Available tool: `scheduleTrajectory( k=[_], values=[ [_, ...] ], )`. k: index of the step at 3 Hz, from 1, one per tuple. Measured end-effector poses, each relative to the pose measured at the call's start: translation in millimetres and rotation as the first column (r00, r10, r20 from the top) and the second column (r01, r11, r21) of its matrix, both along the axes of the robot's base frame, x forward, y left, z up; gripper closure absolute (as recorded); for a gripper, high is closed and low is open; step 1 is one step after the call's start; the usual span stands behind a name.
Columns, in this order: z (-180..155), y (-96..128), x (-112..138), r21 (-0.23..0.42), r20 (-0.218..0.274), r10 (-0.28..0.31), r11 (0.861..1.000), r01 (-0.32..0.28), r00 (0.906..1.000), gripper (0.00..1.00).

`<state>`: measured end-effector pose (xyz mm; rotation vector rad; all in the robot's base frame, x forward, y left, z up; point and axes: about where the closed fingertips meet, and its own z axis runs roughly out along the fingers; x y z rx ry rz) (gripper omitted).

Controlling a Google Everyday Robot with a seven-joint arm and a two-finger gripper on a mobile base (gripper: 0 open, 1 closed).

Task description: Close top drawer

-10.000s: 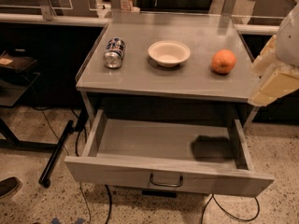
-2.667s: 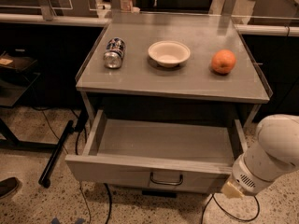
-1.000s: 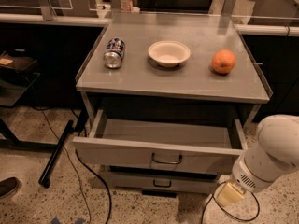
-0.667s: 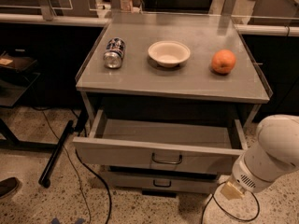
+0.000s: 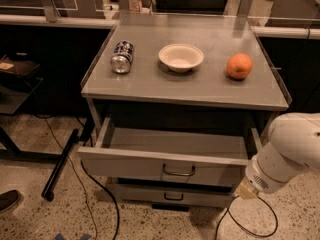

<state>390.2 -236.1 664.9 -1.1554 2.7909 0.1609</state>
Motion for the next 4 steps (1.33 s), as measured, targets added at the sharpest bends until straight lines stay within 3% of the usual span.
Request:
scheduleTrajectory(
  k=[2,4],
  values=[
    [-1.8,-4.2,60.3,-0.039,0.051,-0.039,0.998,0.041,0.9979,1.00],
    [-1.7,-3.9,61.2,-0.040,0.052,-0.039,0.998,0.041,0.9979,0.58]
  ],
)
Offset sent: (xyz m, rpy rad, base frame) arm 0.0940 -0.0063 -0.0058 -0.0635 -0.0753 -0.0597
